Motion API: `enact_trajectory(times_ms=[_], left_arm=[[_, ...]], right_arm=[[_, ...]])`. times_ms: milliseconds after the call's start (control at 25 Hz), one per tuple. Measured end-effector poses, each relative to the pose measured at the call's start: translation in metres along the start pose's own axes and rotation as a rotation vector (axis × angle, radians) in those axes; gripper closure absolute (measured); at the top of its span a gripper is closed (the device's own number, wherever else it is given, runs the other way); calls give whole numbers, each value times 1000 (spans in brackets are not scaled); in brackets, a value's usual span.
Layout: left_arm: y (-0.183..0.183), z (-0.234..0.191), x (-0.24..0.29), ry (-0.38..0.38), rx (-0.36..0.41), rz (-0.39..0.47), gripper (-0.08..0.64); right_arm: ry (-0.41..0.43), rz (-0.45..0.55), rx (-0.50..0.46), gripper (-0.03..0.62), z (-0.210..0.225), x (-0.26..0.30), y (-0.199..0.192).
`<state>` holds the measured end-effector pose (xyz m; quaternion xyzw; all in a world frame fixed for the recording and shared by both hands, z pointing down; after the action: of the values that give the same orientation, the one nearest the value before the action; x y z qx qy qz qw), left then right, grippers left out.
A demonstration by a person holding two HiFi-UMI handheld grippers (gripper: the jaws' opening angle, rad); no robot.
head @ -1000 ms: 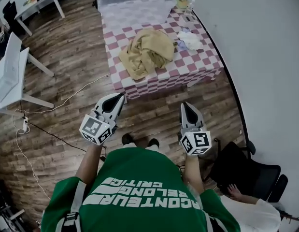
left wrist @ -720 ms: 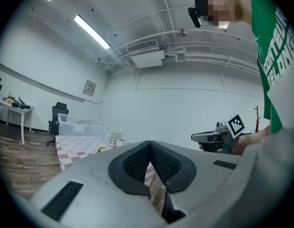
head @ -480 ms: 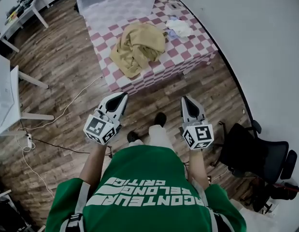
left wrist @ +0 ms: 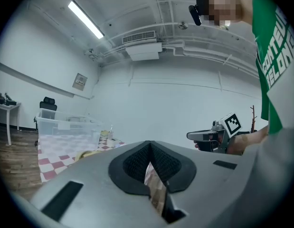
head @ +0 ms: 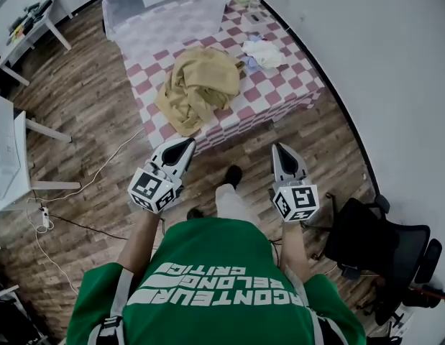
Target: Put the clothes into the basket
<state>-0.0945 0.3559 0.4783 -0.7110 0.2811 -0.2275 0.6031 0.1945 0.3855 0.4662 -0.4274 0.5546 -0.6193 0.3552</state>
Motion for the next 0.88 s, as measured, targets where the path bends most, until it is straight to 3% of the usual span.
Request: enact_trajectory(times_ms=[480, 880], left_arm=[[2, -39, 130, 9, 0, -40, 555], [-1, -40, 212, 24, -1, -64, 555]], right_arm=[[20, -6, 26, 583, 103, 83, 10], [38, -23, 63, 584, 178, 114, 7]])
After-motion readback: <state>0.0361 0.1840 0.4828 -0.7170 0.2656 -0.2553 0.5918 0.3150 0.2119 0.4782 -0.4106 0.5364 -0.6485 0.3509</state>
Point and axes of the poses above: the fingertips, and each gripper's own axes: x forward along the fingers, z to its right, y out of its top, the point moved 7 cm from there along -x, backward along the fingers, and after that the axes turned 5 degrees about z, right-handed, at the moved point
